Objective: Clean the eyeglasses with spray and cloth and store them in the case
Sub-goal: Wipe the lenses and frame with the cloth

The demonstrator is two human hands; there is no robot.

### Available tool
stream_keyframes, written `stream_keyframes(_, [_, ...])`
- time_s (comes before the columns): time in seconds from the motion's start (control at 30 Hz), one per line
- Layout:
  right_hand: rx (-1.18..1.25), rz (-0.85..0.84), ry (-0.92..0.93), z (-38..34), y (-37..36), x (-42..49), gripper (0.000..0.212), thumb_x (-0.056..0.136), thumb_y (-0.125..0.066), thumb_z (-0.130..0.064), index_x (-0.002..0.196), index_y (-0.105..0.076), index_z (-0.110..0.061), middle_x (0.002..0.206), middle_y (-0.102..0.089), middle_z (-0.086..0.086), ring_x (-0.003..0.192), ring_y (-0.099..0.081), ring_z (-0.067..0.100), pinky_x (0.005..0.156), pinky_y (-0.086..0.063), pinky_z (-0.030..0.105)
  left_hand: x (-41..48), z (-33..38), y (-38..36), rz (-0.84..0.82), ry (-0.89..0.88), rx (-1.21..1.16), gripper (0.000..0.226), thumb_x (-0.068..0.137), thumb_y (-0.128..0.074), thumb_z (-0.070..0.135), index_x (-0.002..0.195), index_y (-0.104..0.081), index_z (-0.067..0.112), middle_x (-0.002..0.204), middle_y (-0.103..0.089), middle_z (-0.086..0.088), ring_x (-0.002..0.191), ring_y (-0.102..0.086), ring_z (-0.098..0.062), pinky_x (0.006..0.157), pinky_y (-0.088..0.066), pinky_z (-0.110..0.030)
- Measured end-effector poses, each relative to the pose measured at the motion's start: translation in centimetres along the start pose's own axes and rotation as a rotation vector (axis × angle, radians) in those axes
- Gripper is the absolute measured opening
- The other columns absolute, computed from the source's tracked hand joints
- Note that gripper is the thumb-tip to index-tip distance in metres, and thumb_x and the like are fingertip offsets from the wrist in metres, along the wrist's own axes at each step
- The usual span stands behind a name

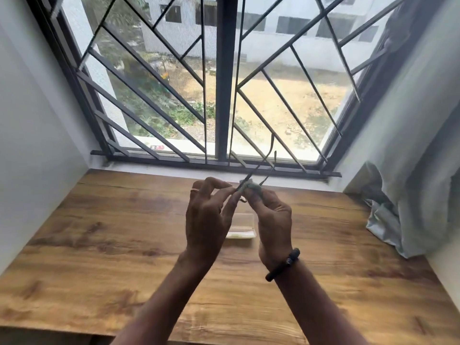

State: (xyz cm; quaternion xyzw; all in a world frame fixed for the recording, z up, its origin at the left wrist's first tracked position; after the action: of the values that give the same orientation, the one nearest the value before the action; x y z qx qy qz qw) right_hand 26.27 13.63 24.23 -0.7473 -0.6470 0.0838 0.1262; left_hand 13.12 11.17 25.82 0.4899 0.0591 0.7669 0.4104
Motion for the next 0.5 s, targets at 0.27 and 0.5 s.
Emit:
stream_keyframes(0.27, [-0.033, -0.041, -0.075, 0.65, -1.15, -0.44, 0.017, 0.085, -0.074, -0.002, 0.102, -0.077, 0.0, 0.111, -0.073, 0.018, 0.085, -0.068, 0.001, 0.069, -0.05, 0.009, -0.38, 0.03, 0.35, -0.029, -0.118, 0.059, 0.014, 0.091, -0.07, 0.017, 0.099, -0.078, 0.009, 0.099, -0.067, -0.005, 0.093, -0.058, -0.024, 0.07, -0.052, -0.028])
stream_keyframes(0.5, [-0.027, 0.026, -0.066, 1.02, -0.78, -0.65, 0.01, 0.084, -0.07, 0.006, 0.094, -0.073, 0.005, 0.102, -0.066, 0.027, 0.07, -0.063, -0.001, 0.063, -0.049, 0.011, -0.8, -0.08, -0.1, -0.094, -0.175, 0.102, 0.012, 0.09, -0.071, 0.018, 0.093, -0.076, 0.007, 0.1, -0.066, -0.006, 0.095, -0.061, -0.027, 0.064, -0.058, -0.038])
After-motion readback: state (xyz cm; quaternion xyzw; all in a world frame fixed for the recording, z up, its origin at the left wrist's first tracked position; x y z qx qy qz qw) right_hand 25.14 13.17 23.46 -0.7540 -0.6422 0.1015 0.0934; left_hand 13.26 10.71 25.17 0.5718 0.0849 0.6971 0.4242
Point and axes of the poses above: each hand's wrist, its own x-axis towards the middle knuckle, its own y-axis out of the back of the hand, z = x × y, the point moved 4 cm from there along x, towards the middle knuckle
